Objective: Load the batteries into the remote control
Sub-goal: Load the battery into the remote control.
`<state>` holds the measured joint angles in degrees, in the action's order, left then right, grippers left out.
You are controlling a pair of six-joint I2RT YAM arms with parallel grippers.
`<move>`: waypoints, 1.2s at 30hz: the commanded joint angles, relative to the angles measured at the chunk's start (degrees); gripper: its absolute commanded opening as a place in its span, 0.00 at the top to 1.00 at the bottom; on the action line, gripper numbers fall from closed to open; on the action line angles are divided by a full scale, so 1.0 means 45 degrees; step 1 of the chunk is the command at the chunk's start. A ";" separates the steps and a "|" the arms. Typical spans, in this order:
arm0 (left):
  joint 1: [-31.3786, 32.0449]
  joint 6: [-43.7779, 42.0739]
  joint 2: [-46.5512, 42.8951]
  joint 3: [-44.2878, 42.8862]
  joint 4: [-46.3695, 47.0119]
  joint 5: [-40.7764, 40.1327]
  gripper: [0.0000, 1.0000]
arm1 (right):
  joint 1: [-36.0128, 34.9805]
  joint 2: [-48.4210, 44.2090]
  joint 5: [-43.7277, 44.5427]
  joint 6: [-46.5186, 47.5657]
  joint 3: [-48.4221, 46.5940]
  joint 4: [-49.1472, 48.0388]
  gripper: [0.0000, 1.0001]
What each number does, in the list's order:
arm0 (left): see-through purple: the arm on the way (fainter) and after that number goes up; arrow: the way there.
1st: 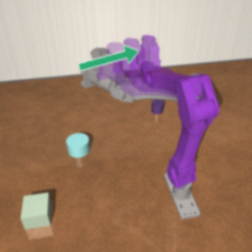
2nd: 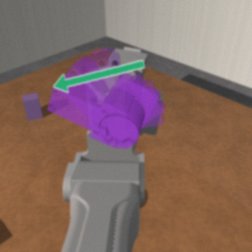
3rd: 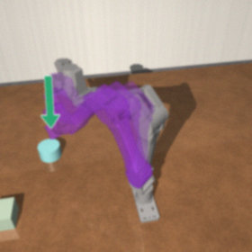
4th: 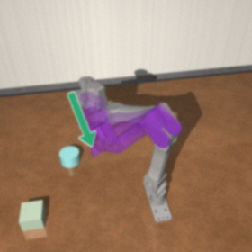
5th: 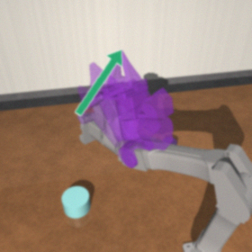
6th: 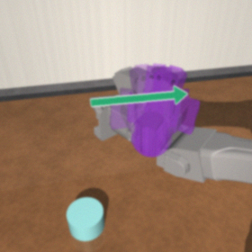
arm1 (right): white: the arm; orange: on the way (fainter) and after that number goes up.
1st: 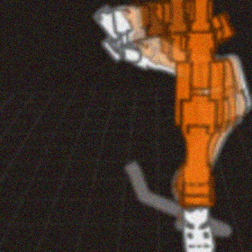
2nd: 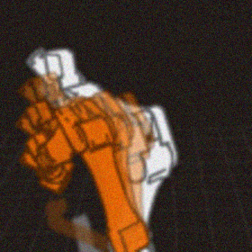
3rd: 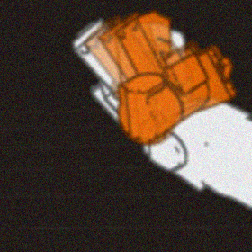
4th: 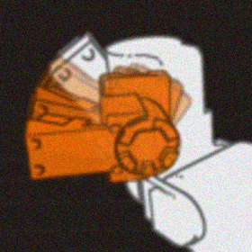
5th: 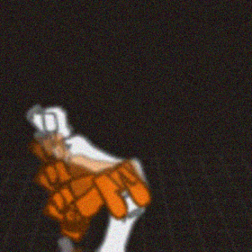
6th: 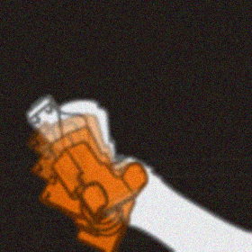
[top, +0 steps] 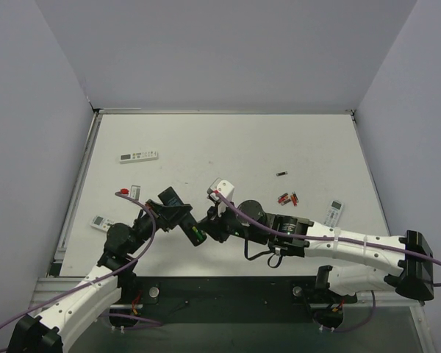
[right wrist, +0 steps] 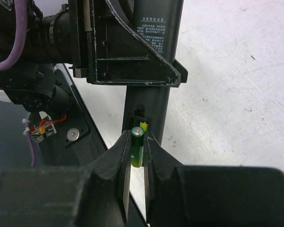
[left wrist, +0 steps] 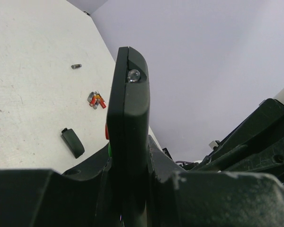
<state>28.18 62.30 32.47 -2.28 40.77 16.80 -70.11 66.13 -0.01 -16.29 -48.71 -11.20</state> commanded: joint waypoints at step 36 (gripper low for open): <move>0.0065 0.1233 -0.0262 -0.0215 0.2033 -0.0686 1.00 | -0.0964 0.1965 0.1331 0.0887 -0.0367 -0.1320 0.80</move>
<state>28.18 66.00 32.05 -2.24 43.11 14.09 -73.97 73.93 4.25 -13.04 -48.75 -18.37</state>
